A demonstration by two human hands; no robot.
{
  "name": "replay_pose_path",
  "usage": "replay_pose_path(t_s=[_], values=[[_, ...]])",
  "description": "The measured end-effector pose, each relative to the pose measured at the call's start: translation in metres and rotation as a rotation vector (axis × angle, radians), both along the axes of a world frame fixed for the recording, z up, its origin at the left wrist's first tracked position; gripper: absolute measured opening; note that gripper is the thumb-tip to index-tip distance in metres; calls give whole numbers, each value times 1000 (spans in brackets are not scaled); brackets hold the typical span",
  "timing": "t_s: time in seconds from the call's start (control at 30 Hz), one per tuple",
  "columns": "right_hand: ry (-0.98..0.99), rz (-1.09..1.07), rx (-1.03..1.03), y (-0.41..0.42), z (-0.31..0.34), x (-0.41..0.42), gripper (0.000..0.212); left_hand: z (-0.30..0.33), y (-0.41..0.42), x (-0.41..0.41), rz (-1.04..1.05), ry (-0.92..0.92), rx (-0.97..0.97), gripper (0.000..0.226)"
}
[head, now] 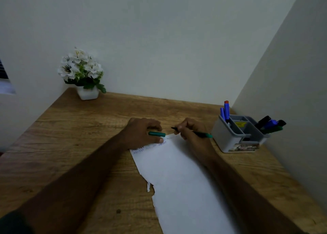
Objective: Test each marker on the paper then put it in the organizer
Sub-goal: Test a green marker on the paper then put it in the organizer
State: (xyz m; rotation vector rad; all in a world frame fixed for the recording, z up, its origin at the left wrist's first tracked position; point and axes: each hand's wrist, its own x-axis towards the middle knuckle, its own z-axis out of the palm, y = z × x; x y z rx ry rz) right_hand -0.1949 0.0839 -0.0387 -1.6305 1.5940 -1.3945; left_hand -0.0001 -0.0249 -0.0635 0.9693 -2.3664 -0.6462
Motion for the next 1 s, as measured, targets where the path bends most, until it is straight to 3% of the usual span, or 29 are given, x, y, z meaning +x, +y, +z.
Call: replay_pose_path(t_s=[0.13, 0.33, 0.8, 1.0], values=[[30, 1, -7, -5, -10, 0, 19, -1, -2, -1, 3, 5, 1, 45], [47, 41, 8, -9, -13, 1, 39, -2, -2, -1, 0, -12, 8, 43], [85, 42, 18, -11, -15, 3, 31, 1, 0, -1, 2, -11, 17, 41], [114, 24, 9, -12, -15, 4, 40, 1, 0, -1, 4, -5, 14, 42]])
